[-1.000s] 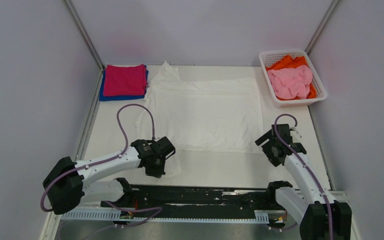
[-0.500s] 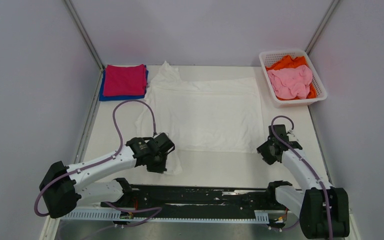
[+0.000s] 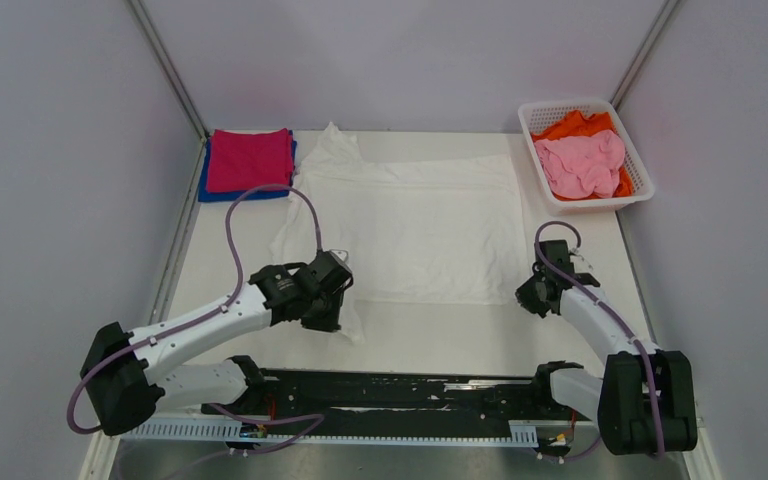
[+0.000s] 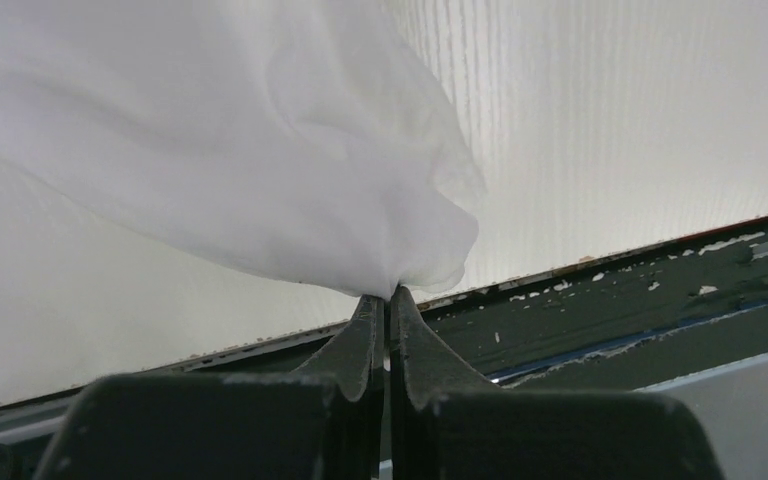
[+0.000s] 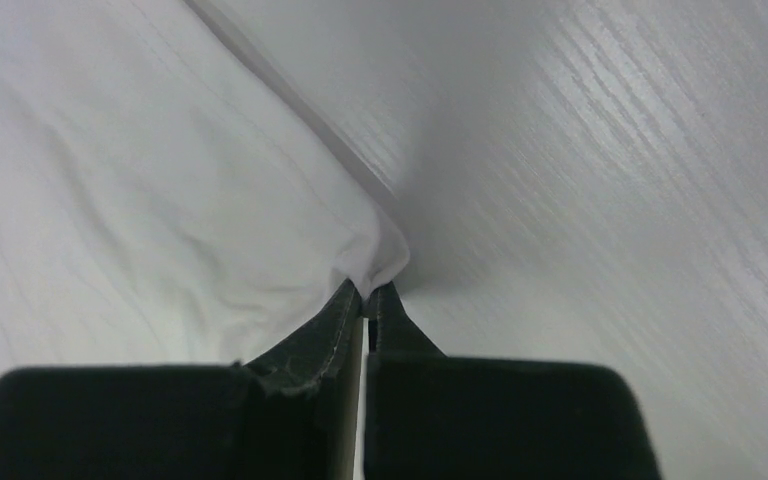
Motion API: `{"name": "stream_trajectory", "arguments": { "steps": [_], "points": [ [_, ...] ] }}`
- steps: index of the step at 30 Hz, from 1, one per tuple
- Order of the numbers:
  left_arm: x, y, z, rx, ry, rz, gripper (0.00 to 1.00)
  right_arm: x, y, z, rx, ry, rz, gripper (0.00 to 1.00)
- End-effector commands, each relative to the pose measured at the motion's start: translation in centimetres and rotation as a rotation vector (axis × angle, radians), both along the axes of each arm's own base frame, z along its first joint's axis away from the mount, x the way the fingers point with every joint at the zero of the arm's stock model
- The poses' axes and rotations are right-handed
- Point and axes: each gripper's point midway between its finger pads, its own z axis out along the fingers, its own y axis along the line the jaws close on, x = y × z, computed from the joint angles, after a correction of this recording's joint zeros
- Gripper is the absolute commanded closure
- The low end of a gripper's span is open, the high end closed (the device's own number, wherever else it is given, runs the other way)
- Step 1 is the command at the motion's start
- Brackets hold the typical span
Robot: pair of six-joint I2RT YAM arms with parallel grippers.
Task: Fold and stack the t-shirts
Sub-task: Grab the side of the flattened tshirt closest away from the robot with both arms, then fold the flattened tshirt in 1/3 of the way
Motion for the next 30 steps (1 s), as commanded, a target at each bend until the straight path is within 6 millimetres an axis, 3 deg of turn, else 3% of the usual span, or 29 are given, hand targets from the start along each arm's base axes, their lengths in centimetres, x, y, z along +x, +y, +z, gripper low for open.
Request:
{"name": "stream_trajectory", "arguments": {
  "steps": [1, 5, 13, 21, 30],
  "points": [
    [3.1, -1.7, 2.3, -0.077, -0.068, -0.038, 1.00, 2.0, -0.1, 1.6, -0.039, -0.047, 0.101, 1.00],
    [5.6, -1.3, 3.1, -0.070, -0.087, 0.002, 1.00, 2.9, 0.1, 2.5, -0.045, -0.065, 0.143, 1.00],
    [10.4, -2.6, 4.5, -0.173, -0.108, 0.047, 1.00, 4.9, 0.1, 4.6, -0.076, -0.123, 0.197, 1.00],
    [16.7, -0.3, 6.9, -0.257, -0.213, 0.198, 1.00, 8.0, -0.1, 6.3, -0.099, -0.174, 0.192, 1.00],
    [21.1, 2.1, 9.5, -0.275, -0.321, 0.268, 1.00, 11.3, -0.7, 8.7, -0.144, -0.224, 0.175, 1.00]
  ]
}}
